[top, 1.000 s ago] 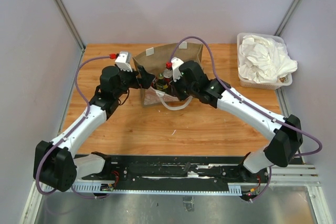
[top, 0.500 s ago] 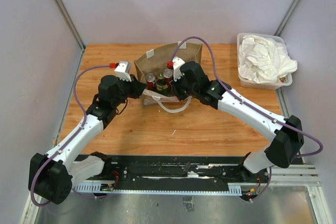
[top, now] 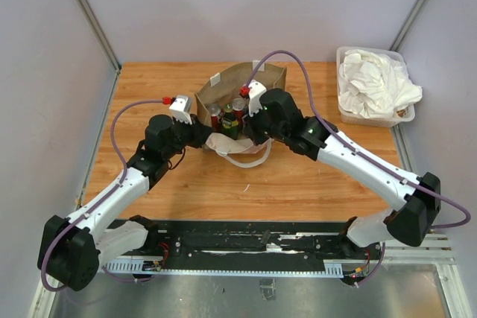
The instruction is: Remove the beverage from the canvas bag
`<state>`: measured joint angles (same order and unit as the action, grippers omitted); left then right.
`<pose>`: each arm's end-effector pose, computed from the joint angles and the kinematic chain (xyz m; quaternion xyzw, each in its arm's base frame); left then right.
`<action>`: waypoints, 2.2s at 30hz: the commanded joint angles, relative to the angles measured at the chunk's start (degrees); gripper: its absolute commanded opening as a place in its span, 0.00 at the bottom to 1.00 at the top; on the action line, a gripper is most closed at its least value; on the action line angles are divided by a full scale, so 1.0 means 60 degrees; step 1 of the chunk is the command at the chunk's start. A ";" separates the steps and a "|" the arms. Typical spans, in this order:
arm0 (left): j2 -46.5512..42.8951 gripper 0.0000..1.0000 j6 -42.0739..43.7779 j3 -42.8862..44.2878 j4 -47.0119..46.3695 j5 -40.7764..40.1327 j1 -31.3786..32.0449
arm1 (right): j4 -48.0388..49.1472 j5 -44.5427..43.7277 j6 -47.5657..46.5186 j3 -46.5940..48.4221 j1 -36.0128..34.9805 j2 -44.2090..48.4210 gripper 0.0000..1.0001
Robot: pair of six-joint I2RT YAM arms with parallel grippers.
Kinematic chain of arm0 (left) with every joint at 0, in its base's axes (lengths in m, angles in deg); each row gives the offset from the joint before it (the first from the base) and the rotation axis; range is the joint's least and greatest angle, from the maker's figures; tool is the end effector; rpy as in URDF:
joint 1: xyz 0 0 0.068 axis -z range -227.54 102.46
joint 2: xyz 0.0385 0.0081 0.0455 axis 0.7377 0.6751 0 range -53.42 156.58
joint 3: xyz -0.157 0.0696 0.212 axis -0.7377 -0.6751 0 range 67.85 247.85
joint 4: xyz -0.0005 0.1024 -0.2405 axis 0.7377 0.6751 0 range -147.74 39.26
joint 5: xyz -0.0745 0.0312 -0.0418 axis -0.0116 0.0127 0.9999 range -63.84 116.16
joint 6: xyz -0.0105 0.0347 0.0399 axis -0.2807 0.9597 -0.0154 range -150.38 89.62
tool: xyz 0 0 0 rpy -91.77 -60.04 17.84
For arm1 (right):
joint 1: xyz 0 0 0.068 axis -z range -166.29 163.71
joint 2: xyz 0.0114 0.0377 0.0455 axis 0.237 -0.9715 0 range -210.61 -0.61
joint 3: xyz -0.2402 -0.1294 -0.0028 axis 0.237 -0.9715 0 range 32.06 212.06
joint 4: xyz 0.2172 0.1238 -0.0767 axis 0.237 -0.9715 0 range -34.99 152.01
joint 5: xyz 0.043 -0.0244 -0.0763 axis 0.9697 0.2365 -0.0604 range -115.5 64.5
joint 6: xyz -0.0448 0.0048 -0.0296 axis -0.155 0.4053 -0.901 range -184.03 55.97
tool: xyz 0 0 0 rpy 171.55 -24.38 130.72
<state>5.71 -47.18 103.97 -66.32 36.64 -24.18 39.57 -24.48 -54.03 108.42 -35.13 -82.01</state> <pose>0.2169 -0.1009 0.2725 0.1009 0.7825 -0.2773 0.5482 0.2148 0.2467 0.3622 -0.2885 0.8047 0.2615 0.4482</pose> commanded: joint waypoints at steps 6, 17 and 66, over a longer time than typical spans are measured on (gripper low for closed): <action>0.0417 0.03 -0.0027 -0.0489 0.0551 -0.0139 0.0631 | -0.0164 -0.0413 0.0709 -0.0908 -0.0466 0.1036 0.01; 0.0499 0.03 -0.0179 -0.0643 0.0603 -0.0274 0.0942 | -0.0631 -0.1475 0.1445 -0.2005 -0.0452 0.0895 0.01; 0.1721 0.00 -0.0261 0.0043 0.0155 0.0163 0.1044 | -0.1924 -0.1727 0.1682 -0.1363 0.1218 -0.0739 0.01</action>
<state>14.06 -48.90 105.26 -69.31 36.96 -18.56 30.41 -33.24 -44.28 98.30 -29.12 -83.02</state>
